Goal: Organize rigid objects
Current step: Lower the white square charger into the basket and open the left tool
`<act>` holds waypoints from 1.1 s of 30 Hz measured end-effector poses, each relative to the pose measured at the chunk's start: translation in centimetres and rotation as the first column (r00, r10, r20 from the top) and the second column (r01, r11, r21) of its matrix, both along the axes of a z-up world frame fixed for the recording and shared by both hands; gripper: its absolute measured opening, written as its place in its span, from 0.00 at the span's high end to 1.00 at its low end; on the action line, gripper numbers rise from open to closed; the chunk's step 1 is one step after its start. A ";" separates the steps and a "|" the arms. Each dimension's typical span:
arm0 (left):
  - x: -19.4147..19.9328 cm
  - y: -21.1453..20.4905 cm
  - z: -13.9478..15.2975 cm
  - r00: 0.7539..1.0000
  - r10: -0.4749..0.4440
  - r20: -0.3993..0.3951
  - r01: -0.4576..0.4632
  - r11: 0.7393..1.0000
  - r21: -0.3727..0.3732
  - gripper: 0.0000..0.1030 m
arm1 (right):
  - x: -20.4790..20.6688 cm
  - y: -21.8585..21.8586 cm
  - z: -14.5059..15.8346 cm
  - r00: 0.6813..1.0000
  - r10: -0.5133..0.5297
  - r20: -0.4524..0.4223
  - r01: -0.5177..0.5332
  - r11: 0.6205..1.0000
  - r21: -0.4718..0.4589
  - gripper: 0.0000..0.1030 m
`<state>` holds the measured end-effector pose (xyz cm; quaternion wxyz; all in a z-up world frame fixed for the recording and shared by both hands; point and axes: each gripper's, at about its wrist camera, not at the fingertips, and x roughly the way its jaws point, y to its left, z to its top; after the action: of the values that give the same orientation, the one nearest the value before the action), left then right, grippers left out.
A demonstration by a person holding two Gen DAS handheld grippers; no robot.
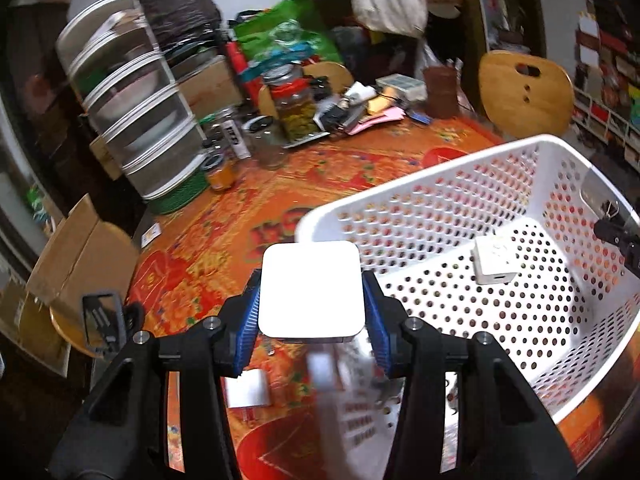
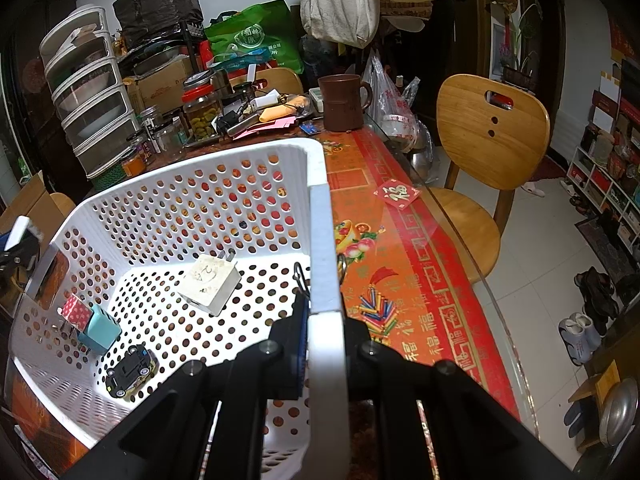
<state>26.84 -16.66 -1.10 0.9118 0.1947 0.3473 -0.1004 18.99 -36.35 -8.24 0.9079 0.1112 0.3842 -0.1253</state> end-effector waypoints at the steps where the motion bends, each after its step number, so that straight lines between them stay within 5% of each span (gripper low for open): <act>1: 0.2 -0.5 -0.4 1.000 -0.005 -0.008 0.005 1.000 0.005 0.57 | 0.0 0.0 0.0 1.000 0.001 -0.001 -0.001 1.000 -0.001 0.92; 8: 1.1 -3.7 -3.3 0.998 -0.031 -0.061 0.034 0.997 0.062 0.58 | 0.0 0.0 0.1 1.000 0.004 -0.003 -0.004 1.000 -0.005 0.92; 25: 1.6 -3.5 -3.5 0.997 -0.031 -0.070 0.034 0.998 0.047 0.57 | 0.1 0.0 0.1 1.000 0.004 -0.004 -0.004 1.000 -0.004 0.91; 30: 0.7 -3.4 -2.7 0.999 -0.053 -0.012 0.054 0.998 0.043 0.16 | 0.1 0.0 0.0 1.000 0.003 -0.006 -0.003 1.000 -0.004 0.91; 33: -0.3 -2.8 -2.1 0.998 -0.057 0.028 0.056 0.997 0.051 0.12 | 0.1 0.0 0.0 1.000 0.002 -0.009 -0.002 1.000 -0.008 0.91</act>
<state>26.53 -19.49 -3.19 0.9086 0.2286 0.3304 -0.1145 19.08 -36.33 -8.26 0.9068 0.1066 0.3878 -0.1264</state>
